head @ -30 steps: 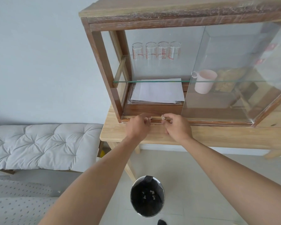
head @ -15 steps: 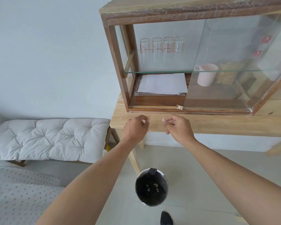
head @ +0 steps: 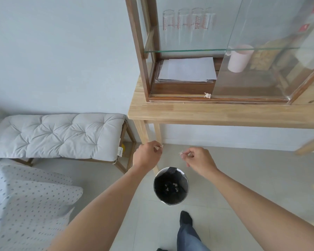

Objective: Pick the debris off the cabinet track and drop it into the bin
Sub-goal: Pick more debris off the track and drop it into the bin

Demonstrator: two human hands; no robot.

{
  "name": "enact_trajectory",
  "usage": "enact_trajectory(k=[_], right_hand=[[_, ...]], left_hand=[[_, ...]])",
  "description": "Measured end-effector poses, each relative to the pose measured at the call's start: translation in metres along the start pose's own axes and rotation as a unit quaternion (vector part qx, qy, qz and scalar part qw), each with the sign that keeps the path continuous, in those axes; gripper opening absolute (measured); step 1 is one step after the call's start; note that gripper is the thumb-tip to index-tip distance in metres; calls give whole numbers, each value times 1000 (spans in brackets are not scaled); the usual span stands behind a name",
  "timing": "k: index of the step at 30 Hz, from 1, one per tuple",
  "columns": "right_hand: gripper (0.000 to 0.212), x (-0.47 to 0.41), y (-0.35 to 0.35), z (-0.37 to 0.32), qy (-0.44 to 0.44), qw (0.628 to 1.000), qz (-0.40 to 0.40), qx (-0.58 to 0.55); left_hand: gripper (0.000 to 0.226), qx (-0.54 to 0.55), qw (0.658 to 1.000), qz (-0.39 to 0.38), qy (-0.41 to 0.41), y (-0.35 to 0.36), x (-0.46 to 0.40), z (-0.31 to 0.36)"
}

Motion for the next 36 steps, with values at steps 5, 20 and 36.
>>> enact_trajectory(k=[5, 20, 36], right_hand=[[24, -4, 33, 33, 39, 996, -77, 39], [33, -14, -7, -3, 20, 999, 24, -9], [29, -43, -129, -102, -59, 985, 160, -33]], left_hand=[[32, -25, 998, -47, -37, 36, -3, -21], [42, -46, 998, -30, -11, 8, -9, -30], [43, 16, 994, 71, 86, -92, -50, 61]])
Point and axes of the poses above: each hand's wrist, its own x-axis away from the middle knuckle, its own y-axis out of the palm, z = x × y, the point moved 8 cm from there along -x, towards the middle knuckle, and after that the axes turned 7 degrees about -x, right-handed, at the moved point
